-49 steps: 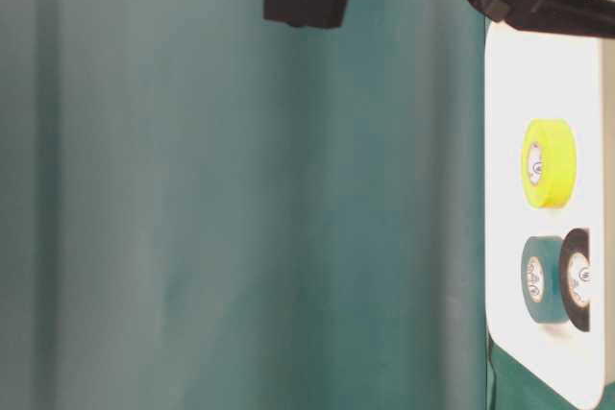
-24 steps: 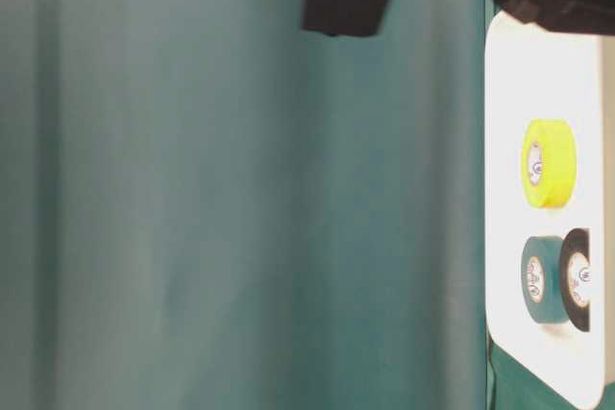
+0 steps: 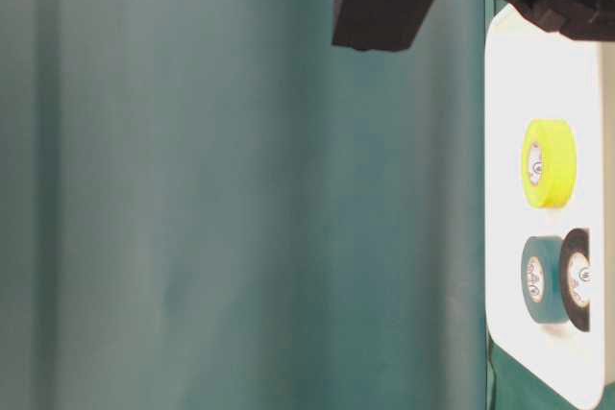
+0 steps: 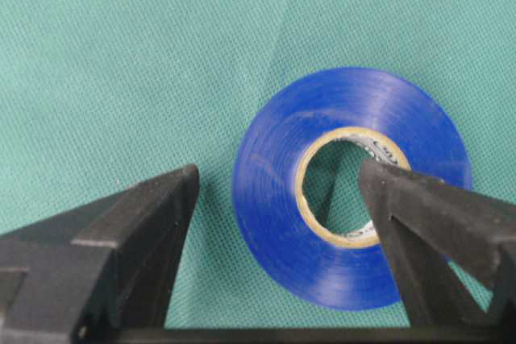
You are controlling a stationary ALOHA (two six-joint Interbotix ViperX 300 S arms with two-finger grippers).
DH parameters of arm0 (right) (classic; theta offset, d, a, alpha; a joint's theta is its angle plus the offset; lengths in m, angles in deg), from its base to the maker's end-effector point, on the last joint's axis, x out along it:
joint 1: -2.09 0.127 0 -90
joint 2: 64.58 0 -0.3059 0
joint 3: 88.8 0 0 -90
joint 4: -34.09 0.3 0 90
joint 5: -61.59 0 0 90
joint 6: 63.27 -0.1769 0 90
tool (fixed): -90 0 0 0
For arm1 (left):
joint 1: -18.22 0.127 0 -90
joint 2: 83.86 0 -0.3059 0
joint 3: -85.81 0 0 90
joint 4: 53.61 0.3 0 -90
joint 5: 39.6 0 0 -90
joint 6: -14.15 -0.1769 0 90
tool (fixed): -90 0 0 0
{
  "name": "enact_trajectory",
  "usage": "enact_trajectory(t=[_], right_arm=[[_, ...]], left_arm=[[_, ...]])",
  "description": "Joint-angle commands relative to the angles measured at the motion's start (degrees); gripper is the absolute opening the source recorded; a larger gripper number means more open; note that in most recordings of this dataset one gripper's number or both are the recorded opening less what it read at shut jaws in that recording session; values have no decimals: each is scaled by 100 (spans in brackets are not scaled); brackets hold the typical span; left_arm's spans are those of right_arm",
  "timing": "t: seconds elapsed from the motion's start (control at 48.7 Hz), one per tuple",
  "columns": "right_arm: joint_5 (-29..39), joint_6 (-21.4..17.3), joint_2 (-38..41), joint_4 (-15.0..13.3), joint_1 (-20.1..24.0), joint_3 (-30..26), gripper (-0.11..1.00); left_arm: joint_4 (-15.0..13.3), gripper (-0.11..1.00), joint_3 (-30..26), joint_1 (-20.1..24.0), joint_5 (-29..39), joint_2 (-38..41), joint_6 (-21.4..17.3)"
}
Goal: Put the tape into the white case with the right arm.
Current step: 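Move the right gripper down onto the blue tape roll and grasp it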
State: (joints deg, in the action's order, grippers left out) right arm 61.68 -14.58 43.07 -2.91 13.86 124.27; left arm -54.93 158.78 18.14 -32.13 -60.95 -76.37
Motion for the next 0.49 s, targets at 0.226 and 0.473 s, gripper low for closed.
enact_trajectory(t=[0.226, 0.473], right_arm=[[-35, -35, -62, -9, 9, -158, 1], [-62, -44, -70, -9, 9, -167, 1]], left_arm=[[0, 0, -53, 9, -53, 53, 9], [0, 0, -53, 9, -53, 44, 9]])
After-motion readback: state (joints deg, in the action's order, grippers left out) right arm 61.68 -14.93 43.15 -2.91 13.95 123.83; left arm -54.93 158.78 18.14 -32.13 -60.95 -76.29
